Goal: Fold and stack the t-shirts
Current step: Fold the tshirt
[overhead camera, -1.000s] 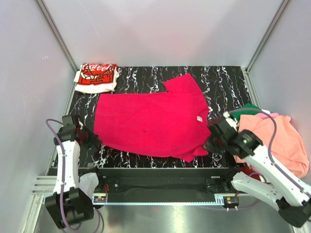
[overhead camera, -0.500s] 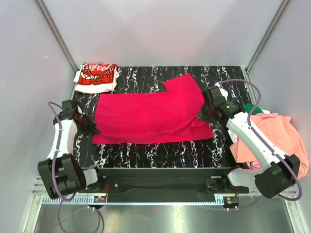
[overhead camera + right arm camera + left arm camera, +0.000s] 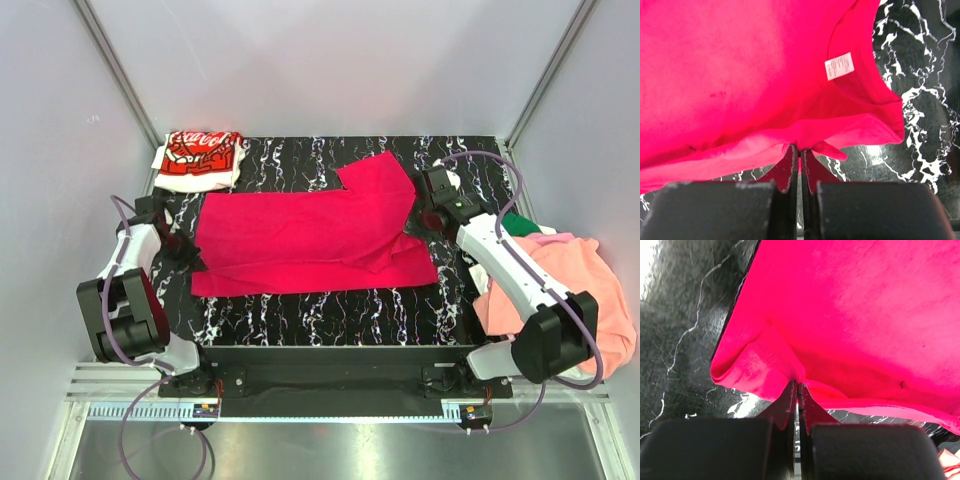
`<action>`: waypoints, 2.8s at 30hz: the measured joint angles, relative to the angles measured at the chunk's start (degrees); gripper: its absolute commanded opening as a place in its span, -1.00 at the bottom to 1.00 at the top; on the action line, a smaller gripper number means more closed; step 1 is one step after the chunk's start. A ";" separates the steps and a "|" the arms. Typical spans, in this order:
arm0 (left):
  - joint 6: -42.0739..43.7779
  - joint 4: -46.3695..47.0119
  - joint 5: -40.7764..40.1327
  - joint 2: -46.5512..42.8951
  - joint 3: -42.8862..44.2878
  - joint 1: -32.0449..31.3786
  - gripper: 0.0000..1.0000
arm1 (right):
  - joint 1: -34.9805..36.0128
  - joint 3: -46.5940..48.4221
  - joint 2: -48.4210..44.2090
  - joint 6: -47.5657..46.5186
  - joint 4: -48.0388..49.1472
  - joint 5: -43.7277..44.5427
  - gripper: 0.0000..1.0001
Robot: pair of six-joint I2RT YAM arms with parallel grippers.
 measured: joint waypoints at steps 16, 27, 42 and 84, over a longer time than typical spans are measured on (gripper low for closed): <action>0.68 -0.04 -3.85 11.50 9.16 -2.95 -0.60 | -2.93 0.92 7.41 -1.03 2.64 0.22 -0.91; 1.11 -2.95 -12.39 11.93 20.13 -5.03 0.44 | -10.47 8.90 22.64 0.39 2.71 0.04 0.59; 2.93 -4.55 -12.85 -16.87 -1.75 -9.97 0.44 | -2.99 -8.92 12.20 4.07 13.81 -15.63 0.22; 3.56 -1.14 -12.02 -21.51 -3.34 -10.36 0.41 | -5.79 34.49 47.39 0.96 4.66 -15.37 0.34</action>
